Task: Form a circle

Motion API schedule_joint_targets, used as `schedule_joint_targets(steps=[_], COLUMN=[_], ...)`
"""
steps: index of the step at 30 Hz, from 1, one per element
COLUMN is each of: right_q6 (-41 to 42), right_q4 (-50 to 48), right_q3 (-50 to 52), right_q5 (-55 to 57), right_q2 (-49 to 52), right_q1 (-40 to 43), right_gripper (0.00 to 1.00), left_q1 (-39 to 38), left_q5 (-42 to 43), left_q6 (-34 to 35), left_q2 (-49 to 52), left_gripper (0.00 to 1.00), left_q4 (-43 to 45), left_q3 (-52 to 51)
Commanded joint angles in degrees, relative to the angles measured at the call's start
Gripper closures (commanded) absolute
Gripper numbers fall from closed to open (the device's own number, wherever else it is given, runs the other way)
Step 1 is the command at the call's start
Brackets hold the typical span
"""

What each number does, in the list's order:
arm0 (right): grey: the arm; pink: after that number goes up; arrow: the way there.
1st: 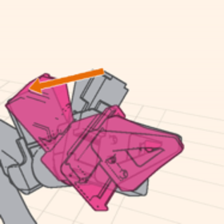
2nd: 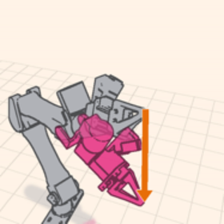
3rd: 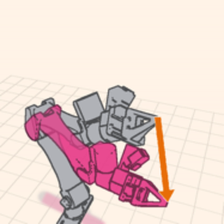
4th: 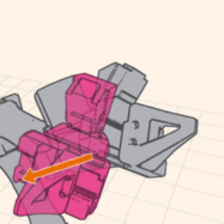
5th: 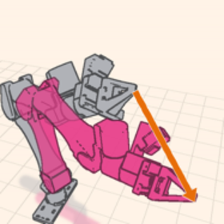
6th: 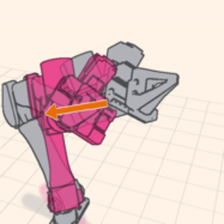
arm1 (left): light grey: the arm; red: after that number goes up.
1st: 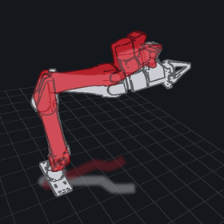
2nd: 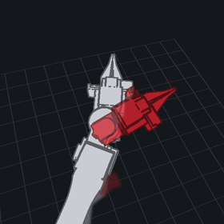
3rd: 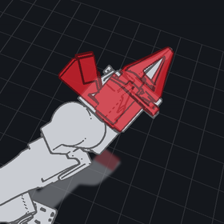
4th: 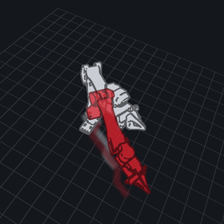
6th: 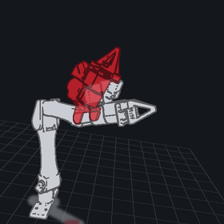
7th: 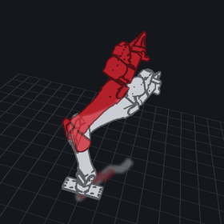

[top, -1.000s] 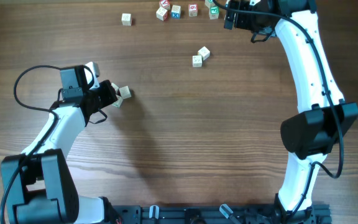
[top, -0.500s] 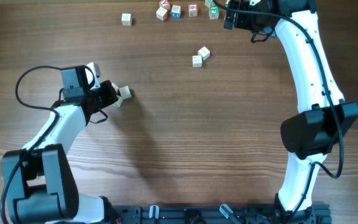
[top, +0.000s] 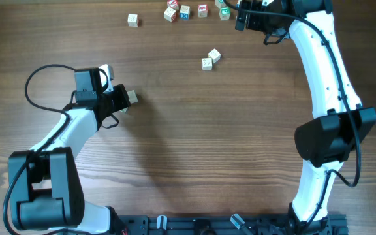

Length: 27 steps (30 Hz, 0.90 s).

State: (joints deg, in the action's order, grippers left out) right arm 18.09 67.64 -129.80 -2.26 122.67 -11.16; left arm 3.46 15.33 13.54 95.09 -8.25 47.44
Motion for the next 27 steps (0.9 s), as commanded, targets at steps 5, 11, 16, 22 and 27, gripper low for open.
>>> schedule_joint_targets(steps=[5, 11, 16, 22, 27], right_q6=[0.09, 0.07, 0.09, 0.09, 0.09], right_q4=[-0.15, -0.15, -0.15, -0.15, -0.15], right_q3=[-0.61, -0.61, -0.63, -0.61, -0.61], right_q5=[0.94, 0.94, 0.94, 0.94, 0.94], right_q2=[-1.92, -1.92, -1.92, -1.92, -1.92], right_q1=[-0.07, -0.07, -0.07, -0.07, -0.07], right_gripper=[0.0, 0.0, 0.0, 0.0, 0.0], left_q1=[-0.13, -0.15, -0.15, -0.15, -0.15], left_q5=[-3.41, -4.17, -6.05, -6.03, -6.03], left_q6=[0.92, 1.95, 3.63, 3.61, 3.67], left_q2=[0.59, 0.59, 0.59, 0.59, 0.61], left_gripper=[0.96, 0.96, 0.96, 0.96, 0.96], left_q4=[0.33, 0.33, 0.15, 0.2, 0.37], left_q3=[-0.24, -0.24, -0.24, -0.24, -0.24])
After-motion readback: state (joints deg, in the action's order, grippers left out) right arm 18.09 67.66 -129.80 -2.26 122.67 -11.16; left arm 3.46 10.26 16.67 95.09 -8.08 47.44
